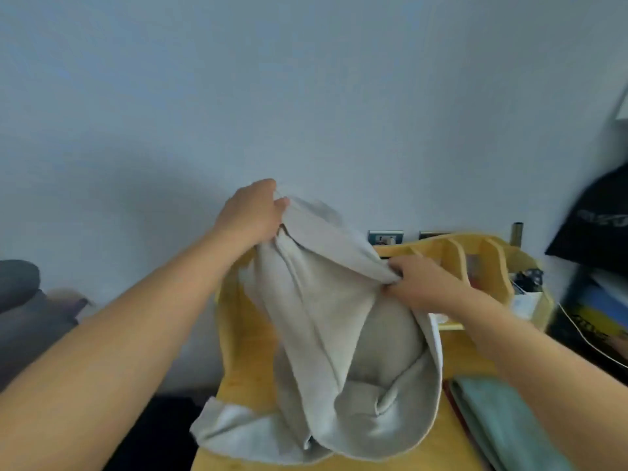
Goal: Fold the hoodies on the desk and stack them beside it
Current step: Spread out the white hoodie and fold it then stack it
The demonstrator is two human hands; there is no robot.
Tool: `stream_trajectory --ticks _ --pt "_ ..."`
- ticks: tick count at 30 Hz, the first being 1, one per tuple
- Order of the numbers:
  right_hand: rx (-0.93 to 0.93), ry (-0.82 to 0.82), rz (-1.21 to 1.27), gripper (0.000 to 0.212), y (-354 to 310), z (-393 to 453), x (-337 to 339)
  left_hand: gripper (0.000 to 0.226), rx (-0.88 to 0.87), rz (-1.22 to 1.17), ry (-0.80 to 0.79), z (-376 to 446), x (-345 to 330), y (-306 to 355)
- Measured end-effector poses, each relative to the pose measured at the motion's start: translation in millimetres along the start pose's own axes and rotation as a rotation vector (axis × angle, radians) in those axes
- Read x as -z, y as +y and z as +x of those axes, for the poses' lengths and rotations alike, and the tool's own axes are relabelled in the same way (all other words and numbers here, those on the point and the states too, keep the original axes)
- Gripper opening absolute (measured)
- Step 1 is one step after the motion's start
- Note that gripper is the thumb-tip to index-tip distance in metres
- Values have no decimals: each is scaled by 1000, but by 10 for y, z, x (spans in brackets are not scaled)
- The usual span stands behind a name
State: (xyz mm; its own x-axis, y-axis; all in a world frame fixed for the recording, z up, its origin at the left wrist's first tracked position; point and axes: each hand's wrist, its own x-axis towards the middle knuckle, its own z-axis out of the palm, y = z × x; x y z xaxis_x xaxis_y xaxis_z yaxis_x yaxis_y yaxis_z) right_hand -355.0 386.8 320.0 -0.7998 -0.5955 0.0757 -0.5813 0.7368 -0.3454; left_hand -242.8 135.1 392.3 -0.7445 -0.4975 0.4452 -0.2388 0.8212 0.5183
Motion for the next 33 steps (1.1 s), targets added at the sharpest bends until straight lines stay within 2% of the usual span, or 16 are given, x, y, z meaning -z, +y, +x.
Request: stream_trajectory --ticks 2,3,5,7,8,10,12,15,18,20,23,25,27,30,32,33 --pt "-45 -221 -74 41 324 -190 -337 28 51 -259 -121 -225 -432 243" --pt "-18 -225 7 65 411 -269 -430 30 57 -342 -179 -337 -630 377" --pt "140 -133 370 104 377 -390 -427 30 2 -390 -341 -619 -932 691" --pt "292 -29 589 119 294 -421 -322 28 -3 -509 -527 -844 -1113 922" --pt "333 32 599 115 294 -407 -277 36 30 -616 -567 -924 -1144 973" --pt "379 148 521 86 375 -396 -187 51 80 -815 -523 -1045 -1161 941" --pt "386 222 431 50 500 -399 -156 52 86 -778 -455 -1217 -1218 786" --pt "313 237 541 15 551 -425 -158 45 113 -667 -584 -1615 -1494 559" --pt "309 312 582 27 525 -444 -151 26 189 -584 -518 -1924 -1771 407" --pt "290 347 596 33 547 -454 -94 29 282 -547 -433 -2070 -1883 303" --pt "267 326 614 8 701 -446 8 35 417 -443 -296 -2072 -1895 106" --pt "296 289 501 34 848 -487 99 29 490 -477 -140 -1883 -1706 26" --pt "425 276 219 55 1003 -495 171 26 517 -632 -20 -1620 -1425 39" --pt "542 91 124 34 1066 -534 216 14 493 -684 -170 -1267 -1058 178" --pt "495 -92 190 11 968 -592 217 53 416 -483 -346 -1129 -968 296" --pt "488 -149 152 23 923 -613 198 73 365 -381 -384 -1089 -963 378"
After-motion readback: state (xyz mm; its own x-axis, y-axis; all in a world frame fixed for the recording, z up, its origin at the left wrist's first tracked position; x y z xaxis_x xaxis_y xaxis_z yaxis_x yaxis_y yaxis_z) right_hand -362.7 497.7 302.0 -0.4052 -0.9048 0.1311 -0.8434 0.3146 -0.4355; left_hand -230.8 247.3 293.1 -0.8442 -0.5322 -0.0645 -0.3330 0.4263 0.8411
